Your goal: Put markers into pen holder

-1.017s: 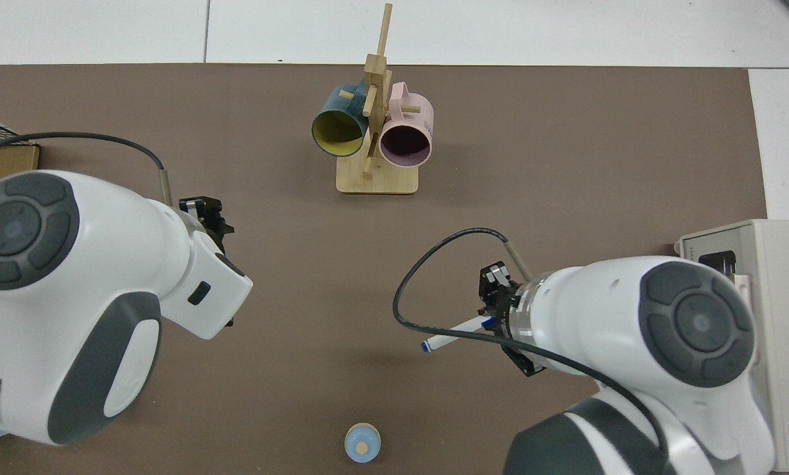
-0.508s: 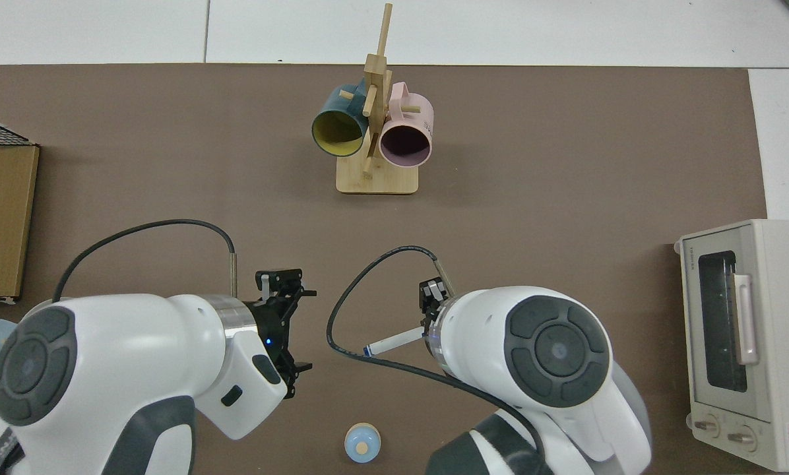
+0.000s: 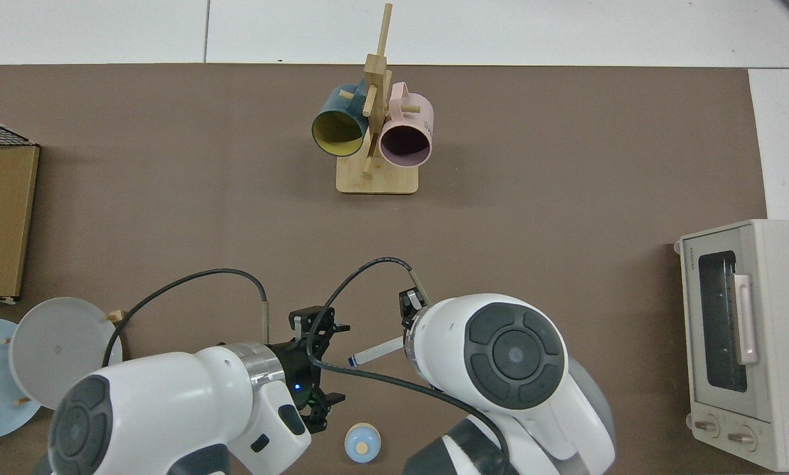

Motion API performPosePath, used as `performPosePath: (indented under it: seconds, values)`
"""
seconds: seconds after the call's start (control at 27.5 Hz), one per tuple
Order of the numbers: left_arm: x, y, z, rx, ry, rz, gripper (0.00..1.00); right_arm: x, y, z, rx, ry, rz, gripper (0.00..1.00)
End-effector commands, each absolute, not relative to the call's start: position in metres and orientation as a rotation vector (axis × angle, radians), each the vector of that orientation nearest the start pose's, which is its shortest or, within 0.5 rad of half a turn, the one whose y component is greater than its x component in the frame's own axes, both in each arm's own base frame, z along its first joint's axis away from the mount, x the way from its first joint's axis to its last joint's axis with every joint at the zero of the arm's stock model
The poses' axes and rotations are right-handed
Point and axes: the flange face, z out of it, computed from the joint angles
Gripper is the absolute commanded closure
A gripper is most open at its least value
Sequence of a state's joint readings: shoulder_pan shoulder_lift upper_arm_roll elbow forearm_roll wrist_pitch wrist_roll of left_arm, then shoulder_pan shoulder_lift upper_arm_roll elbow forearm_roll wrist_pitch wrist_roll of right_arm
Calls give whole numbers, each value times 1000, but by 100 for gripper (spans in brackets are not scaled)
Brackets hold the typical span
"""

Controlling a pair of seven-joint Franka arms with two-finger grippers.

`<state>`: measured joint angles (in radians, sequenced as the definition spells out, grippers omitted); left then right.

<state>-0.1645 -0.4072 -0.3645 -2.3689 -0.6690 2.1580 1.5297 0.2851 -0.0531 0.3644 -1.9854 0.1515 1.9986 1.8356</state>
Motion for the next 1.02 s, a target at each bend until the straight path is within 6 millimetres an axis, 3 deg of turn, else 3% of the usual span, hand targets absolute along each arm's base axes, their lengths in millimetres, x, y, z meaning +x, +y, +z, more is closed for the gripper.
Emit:
performPosePath:
  seconds: [0.0, 0.18, 0.29, 0.36, 0.44, 0.76, 0.98]
  values:
    - [363, -270, 478, -2217, 2516, -708, 0, 426, 348, 500, -2421, 1841, 122, 100]
    - [364, -282, 468, -2246, 2492, -734, 6, 432, 355, 506, -2395, 1859, 131, 100]
    - [364, -293, 459, -2247, 2479, -759, 45, 432, 354, 505, -2398, 1860, 132, 100]
    - [363, -298, 460, -2234, 2487, -763, 51, 432, 353, 505, -2401, 1860, 128, 100]
    - [364, -300, 462, -2238, 2486, -771, 64, 432, 353, 505, -2407, 1855, 120, 100]
    - [369, -301, 463, -2260, 2493, -766, 63, 432, 352, 504, -2415, 1850, 116, 100]
    - [371, -302, 479, -2246, 2510, -785, 63, 434, 346, 503, -2455, 1826, 121, 100]
